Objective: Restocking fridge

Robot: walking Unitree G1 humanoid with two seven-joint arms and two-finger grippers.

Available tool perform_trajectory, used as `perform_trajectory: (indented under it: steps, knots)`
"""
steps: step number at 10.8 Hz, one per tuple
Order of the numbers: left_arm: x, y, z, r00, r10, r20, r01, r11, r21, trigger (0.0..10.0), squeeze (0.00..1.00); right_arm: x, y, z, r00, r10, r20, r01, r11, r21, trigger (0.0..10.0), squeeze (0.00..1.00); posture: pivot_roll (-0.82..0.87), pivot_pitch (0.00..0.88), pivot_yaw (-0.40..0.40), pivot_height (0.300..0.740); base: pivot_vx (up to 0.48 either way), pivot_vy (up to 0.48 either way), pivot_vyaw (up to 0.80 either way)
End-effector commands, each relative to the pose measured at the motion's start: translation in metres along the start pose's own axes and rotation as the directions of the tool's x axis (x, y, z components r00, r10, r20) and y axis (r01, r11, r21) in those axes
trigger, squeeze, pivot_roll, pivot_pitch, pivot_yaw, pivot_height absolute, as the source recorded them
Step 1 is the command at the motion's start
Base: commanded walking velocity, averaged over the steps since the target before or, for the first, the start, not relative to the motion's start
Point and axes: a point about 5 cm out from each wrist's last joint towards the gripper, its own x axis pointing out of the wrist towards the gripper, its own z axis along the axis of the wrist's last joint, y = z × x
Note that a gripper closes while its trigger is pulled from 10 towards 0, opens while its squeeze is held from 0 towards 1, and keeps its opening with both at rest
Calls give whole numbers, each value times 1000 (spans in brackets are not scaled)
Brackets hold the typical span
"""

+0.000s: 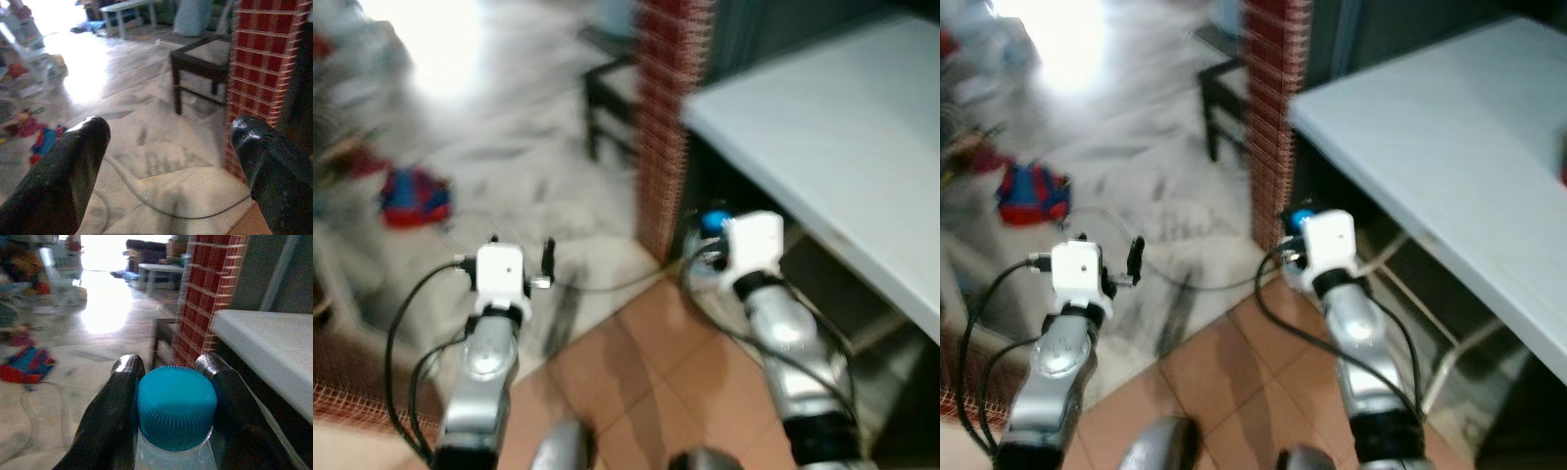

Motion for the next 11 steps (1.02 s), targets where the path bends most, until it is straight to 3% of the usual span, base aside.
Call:
perform_trajectory:
  steps: [1,4,6,7,8,9,11]
  knots:
    - [1,5,0,1000,27,2,-27,1000,9,10000,0,1,8,8,999,20,34,-22,999,47,10000,0,20,127,23,740,-244,0,0]
    - [1,4,-2,1000,22,-6,-22,1000,14,10000,0,6,9,5,1000,31,-3,-30,996,80,10000,0,17,132,28,740,-260,0,0]
    - [1,4,-3,1000,19,-10,-19,1000,14,10000,0,14,13,9,1000,17,6,-17,999,38,10000,0,17,132,29,740,-264,0,0]
    - [1,4,-3,1000,19,-10,-19,1000,14,10000,0,15,13,10,1000,6,-3,-5,998,63,10000,0,17,131,29,740,-259,0,0]
    - [1,3,-4,1000,19,-11,-18,1000,14,10000,0,12,8,4,999,-13,-46,20,987,161,10000,0,16,126,31,740,0,0,0]
    - [1,2,-5,1000,23,-16,-23,1000,8,10000,0,7,8,-4,995,44,-91,-23,976,217,10000,0,18,122,35,740,-274,0,0]
    - [1,4,-6,999,29,-22,-29,1000,6,10000,0,6,2,-6,996,-17,-84,34,980,195,10000,0,21,118,43,740,-315,0,0]
